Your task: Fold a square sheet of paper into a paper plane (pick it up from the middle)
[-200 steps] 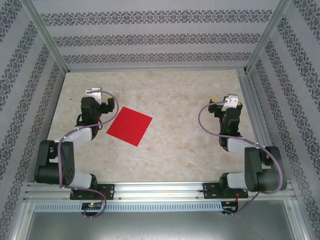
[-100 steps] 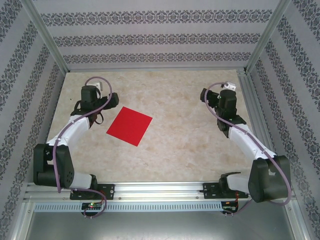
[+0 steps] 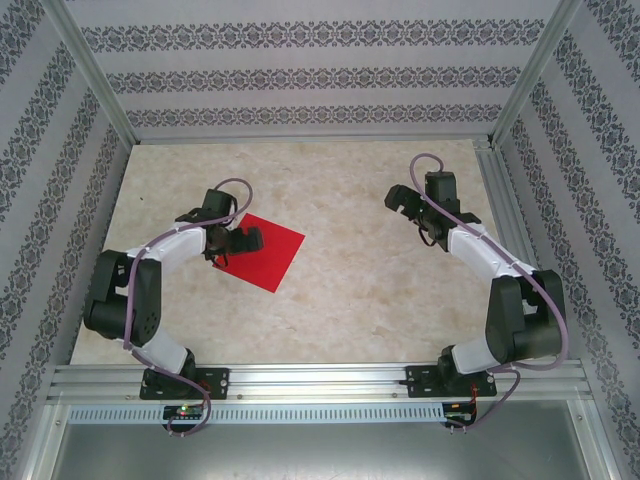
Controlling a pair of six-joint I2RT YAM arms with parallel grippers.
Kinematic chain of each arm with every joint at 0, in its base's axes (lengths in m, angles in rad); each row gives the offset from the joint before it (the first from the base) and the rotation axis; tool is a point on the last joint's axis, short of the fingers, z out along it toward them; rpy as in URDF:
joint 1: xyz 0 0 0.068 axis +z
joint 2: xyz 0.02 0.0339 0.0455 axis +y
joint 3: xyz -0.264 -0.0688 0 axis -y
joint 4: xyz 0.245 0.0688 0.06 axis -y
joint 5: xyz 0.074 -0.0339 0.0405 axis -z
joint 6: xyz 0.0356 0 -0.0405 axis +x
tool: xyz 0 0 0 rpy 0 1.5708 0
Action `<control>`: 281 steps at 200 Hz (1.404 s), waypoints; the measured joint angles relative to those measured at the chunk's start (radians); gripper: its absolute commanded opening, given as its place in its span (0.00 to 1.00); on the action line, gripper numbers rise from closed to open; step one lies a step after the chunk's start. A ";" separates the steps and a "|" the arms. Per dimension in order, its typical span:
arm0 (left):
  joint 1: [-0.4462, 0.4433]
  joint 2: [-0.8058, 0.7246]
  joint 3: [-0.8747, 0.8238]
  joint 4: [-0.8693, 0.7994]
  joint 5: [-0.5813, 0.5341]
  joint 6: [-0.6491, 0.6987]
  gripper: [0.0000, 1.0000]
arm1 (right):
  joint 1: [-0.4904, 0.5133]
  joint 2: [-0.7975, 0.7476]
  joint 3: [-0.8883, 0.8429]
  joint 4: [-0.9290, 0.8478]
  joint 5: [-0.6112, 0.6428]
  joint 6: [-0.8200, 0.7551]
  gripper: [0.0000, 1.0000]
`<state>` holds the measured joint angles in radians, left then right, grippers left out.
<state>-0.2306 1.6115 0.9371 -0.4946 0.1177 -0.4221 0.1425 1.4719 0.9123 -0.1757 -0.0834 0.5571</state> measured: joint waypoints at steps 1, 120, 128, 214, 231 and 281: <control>-0.001 0.001 0.000 -0.002 0.000 -0.001 1.00 | 0.000 0.000 0.000 0.000 -0.002 0.000 0.98; -0.149 0.044 -0.027 -0.015 -0.075 -0.182 1.00 | 0.068 0.042 0.000 0.016 -0.074 0.048 0.98; -0.166 0.032 -0.043 0.000 -0.078 -0.217 1.00 | 0.075 0.042 0.000 0.010 -0.071 0.048 0.98; -0.380 0.001 -0.078 0.135 0.060 -0.510 1.00 | 0.214 0.042 0.009 -0.087 0.028 0.048 0.98; -0.365 -0.008 -0.075 0.132 0.098 -0.514 1.00 | 0.269 0.043 0.028 -0.124 0.067 0.048 0.96; -0.108 -0.165 -0.074 0.096 0.149 -0.478 1.00 | 0.518 0.152 0.163 -0.187 0.114 0.083 0.70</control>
<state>-0.3382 1.4464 0.8631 -0.3988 0.2668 -0.9005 0.6609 1.6238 1.0748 -0.3630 0.0307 0.6403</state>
